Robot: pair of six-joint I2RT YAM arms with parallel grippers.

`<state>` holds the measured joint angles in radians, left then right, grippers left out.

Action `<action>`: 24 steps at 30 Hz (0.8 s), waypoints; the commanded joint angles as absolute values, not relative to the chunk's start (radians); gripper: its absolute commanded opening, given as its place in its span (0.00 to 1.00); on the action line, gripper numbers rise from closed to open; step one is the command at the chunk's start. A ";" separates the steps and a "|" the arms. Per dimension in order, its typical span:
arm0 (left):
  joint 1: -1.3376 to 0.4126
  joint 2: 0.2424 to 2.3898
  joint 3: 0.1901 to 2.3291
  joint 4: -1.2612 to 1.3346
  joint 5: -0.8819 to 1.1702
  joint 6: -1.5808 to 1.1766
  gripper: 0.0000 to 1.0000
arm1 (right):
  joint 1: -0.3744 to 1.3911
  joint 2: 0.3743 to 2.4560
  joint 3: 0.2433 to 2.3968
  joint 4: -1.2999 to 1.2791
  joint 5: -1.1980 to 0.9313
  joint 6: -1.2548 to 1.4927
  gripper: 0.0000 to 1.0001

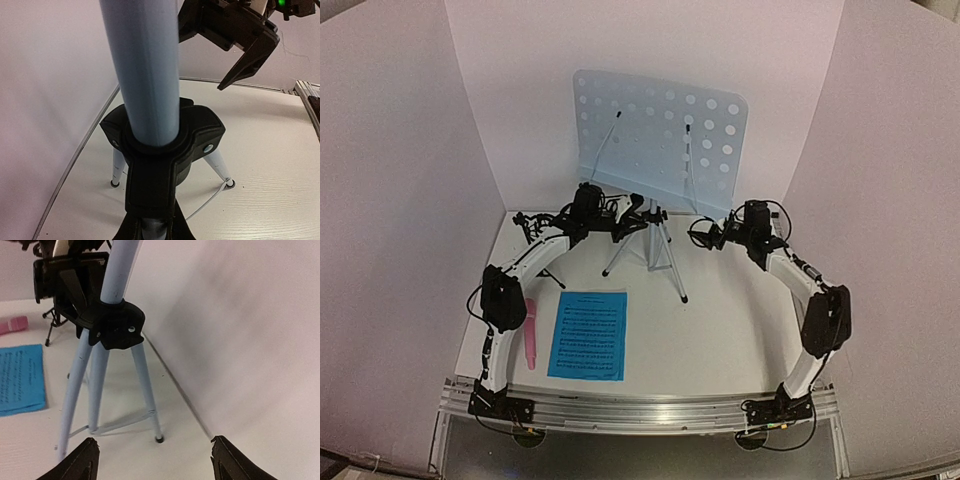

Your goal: Set up the instrument practice props

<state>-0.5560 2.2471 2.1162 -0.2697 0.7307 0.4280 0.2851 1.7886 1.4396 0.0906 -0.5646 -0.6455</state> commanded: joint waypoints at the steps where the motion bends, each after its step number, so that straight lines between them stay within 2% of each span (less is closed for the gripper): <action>1: -0.551 2.243 2.136 -0.269 0.753 0.416 0.00 | 0.344 1.850 1.495 0.232 -0.490 -1.085 0.74; 3: -0.551 2.250 2.148 -0.278 0.756 0.412 0.00 | 0.370 1.872 1.514 0.254 -0.461 -1.181 0.74; 12: -0.551 2.255 2.143 -0.270 0.774 0.390 0.00 | 0.420 1.932 1.579 0.322 -0.462 -1.249 0.70; 20: -0.551 2.253 2.137 -0.252 0.774 0.383 0.00 | 0.440 1.968 1.614 0.303 -0.484 -1.284 0.50; 24: -0.550 2.253 2.137 -0.247 0.775 0.382 0.00 | 0.448 1.970 1.633 0.256 -0.489 -1.310 0.45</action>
<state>-0.5552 2.2532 2.1185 -0.2553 0.7349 0.4094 0.4328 1.9526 1.5805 0.2852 -0.4714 -1.2627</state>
